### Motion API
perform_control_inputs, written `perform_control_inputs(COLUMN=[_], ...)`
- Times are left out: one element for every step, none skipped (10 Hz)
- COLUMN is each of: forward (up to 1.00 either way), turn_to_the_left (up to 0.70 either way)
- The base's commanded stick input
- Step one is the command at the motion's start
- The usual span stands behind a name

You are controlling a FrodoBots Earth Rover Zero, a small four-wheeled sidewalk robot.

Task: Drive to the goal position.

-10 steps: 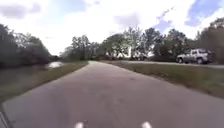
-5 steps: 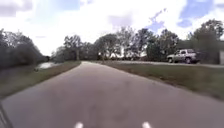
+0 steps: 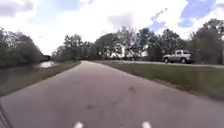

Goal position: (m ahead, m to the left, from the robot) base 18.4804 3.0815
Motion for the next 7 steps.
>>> perform_control_inputs(forward=[1.0,1.0,1.0,1.0,1.0,1.0,1.0], turn_to_the_left=[0.0,0.0,0.0,0.0,0.0,0.0,0.0])
